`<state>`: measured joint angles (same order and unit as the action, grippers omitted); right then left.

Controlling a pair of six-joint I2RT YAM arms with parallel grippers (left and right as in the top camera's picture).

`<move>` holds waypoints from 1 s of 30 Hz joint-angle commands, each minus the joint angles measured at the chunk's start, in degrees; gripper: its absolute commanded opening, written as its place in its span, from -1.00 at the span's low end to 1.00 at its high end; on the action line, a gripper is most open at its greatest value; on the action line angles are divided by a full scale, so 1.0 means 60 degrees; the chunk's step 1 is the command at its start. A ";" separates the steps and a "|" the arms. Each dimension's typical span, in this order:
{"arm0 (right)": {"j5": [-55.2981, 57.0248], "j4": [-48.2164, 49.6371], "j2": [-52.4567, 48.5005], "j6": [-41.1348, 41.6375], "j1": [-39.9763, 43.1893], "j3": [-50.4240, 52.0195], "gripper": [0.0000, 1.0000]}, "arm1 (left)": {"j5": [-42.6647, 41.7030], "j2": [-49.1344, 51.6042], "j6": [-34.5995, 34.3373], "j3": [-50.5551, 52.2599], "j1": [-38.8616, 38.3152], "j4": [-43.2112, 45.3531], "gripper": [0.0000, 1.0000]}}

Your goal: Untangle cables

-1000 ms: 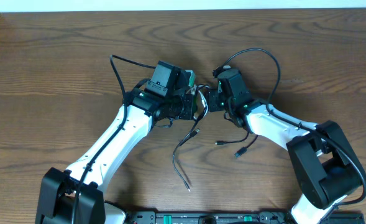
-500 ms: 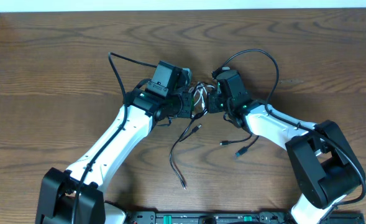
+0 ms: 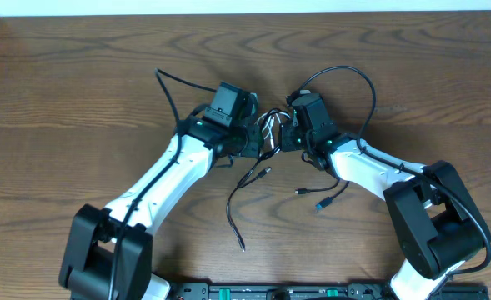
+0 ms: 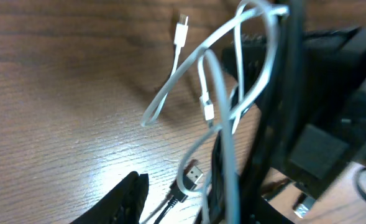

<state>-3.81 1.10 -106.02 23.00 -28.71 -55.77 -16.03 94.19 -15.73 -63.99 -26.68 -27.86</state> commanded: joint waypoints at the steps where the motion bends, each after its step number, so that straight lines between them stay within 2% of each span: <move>1: 0.0036 -0.0044 0.0208 0.0018 0.0073 -0.0127 -0.97 | 0.1268 0.0280 -0.0073 0.0004 -0.0113 -0.0062 -0.16; 4: 0.0036 -0.0117 0.0208 0.0018 0.0160 -0.0127 -0.98 | 0.3308 0.0342 -0.0215 0.0004 -0.0113 -0.0193 -0.01; 10: 0.0036 -0.0138 0.0226 0.0018 0.0142 -0.0127 -0.98 | 0.5173 0.0565 -0.0590 0.0004 -0.0102 -0.0138 0.11; 14: 0.0033 -0.0291 0.0415 0.0018 0.0142 -0.0127 -0.98 | 0.5920 0.1060 -0.0794 0.0004 -0.0062 -0.0025 0.14; 25: -0.0918 -0.0364 0.0863 -0.0022 0.0135 -0.0127 -0.98 | 0.5584 0.1417 -0.0612 -0.0007 0.0109 0.0412 0.31; 28: -0.0528 -0.0517 0.0863 -0.0248 0.0135 -0.0127 -0.98 | 0.7497 0.1417 -0.0495 -0.0007 0.0273 0.0226 0.35; 30: 0.0331 -0.0736 0.0863 -0.0393 0.0149 -0.0127 -0.98 | 0.8094 0.1406 -0.0503 -0.0007 0.0543 0.0160 0.37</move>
<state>-8.99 -1.96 -102.41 22.50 -28.38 -55.77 20.03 102.37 -19.33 -63.99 -26.33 -25.82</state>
